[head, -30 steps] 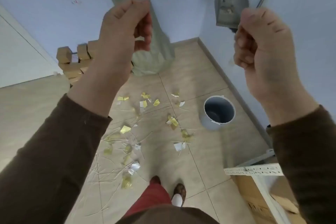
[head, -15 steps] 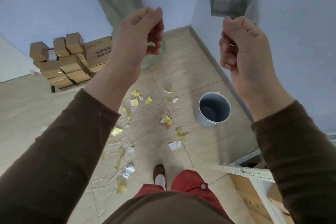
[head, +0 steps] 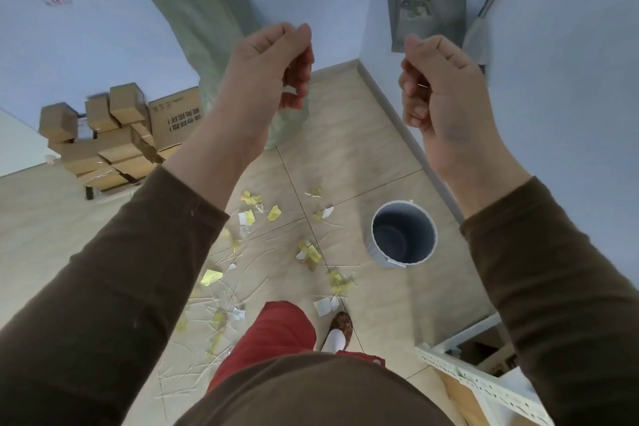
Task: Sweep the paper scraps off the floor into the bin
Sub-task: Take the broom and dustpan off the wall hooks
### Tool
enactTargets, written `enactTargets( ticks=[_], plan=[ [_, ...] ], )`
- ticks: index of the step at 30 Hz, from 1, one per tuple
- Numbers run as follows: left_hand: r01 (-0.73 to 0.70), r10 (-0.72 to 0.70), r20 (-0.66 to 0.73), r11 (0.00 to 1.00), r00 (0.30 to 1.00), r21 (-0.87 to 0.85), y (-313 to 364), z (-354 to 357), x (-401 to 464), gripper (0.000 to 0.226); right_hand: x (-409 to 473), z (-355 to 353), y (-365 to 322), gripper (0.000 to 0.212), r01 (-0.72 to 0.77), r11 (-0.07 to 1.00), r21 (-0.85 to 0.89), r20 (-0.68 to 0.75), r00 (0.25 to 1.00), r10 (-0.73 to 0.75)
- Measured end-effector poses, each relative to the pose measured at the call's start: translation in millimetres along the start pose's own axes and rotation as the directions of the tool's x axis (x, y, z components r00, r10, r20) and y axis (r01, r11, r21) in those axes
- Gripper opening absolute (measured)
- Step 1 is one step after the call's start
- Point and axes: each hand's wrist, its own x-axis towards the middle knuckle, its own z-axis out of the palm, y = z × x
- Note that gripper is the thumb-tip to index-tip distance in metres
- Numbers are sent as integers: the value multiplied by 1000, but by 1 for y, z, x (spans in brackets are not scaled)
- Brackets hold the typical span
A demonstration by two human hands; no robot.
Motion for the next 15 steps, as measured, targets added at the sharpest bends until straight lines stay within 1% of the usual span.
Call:
enactTargets(
  ticks=[7, 11, 15],
  plan=[
    [12, -12, 42, 1000, 999, 20, -1, 4, 81, 30, 75, -3, -5, 29, 6, 1000, 8, -39, 999, -6],
    [-5, 3, 111, 1000, 994, 21, 2, 3, 139, 29, 121, 4, -14, 30, 50, 999, -5, -100, 994, -50],
    [-7, 0, 176, 999, 984, 39, 7, 5, 186, 31, 152, 10, -19, 28, 57, 997, -43, -167, 984, -63]
  ],
)
